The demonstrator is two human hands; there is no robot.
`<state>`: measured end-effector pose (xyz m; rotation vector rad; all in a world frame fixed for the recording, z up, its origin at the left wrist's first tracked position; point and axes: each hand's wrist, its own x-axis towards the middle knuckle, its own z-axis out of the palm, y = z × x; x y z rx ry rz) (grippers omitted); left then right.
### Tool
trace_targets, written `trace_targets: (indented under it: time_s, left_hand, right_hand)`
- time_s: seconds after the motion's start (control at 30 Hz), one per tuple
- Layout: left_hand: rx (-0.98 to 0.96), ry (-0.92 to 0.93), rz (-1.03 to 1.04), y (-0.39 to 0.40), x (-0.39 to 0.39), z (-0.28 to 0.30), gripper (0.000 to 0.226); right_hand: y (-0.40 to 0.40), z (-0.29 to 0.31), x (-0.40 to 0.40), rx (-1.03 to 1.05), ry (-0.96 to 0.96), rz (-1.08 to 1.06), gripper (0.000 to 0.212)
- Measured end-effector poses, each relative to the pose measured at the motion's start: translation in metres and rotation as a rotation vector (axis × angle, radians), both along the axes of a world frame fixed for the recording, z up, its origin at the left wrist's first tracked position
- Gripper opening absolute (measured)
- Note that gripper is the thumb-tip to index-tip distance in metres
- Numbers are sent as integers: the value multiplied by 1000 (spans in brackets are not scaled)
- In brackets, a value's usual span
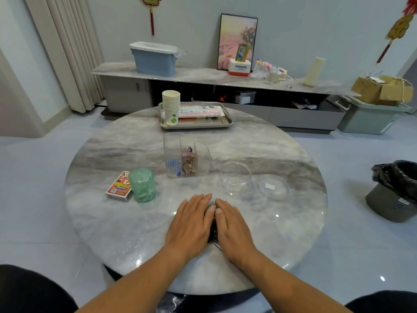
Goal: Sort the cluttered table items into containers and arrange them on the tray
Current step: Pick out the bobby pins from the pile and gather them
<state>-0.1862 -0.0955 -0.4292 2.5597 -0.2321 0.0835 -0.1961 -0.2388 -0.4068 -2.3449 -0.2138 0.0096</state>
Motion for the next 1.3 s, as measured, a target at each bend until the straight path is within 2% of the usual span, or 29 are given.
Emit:
trace_targets:
  time_s: [0.1,0.17,0.23,0.3,0.37,0.43,0.5,0.57,0.67,0.73,0.87,0.97,1.03,1.17,1.23,1.3]
  left_hand:
    - [-128,42,-18,5,2,6,57]
    - [-270,122,-70,15,5,15,55]
    - [-316,210,-136,30,9,27,57]
    - [-190,264,-217,47,15,42,74]
    - [17,298,-315,58,20,56,93]
    - [240,296,-395,60,19,63,102]
    - [373,274,-417,60,15,62,102]
    - [378,260,-389,59,13,60,92]
    - [352,247,-329,57,18,65,62]
    - [367,236,-313,54,22,68,45]
    - [377,237,-285,51,32,72,27]
    - [357,250,-245,58,39,73,16]
    - [347,271,-218,63,44,73,12]
    - [289,320,-192,68,51,72,15]
    - [272,331,-188,68,52,72,16]
    - [257,338,-184,67,52,72,15]
  right_hand:
    - [-2,20,3,176,119,18,42]
    - [-15,39,14,120,206,66,51]
    - [-31,58,26,-58,258,176,75]
    - [-40,72,31,-286,296,322,97]
    - [-41,74,33,-444,301,414,106]
    - [-39,72,32,-534,279,465,96]
    - [-36,69,33,-565,240,494,71]
    - [-31,67,36,-599,195,500,52]
    - [-28,63,43,-626,140,451,35]
    - [-29,59,47,-600,123,399,22]
    - [-38,55,58,-458,192,307,6]
    - [-48,58,66,-294,269,195,9]
    - [-57,61,71,-270,292,123,11]
    - [-72,62,78,-447,324,67,10]
    - [-74,63,76,-544,281,53,9]
    - [-68,70,72,-550,228,86,2]
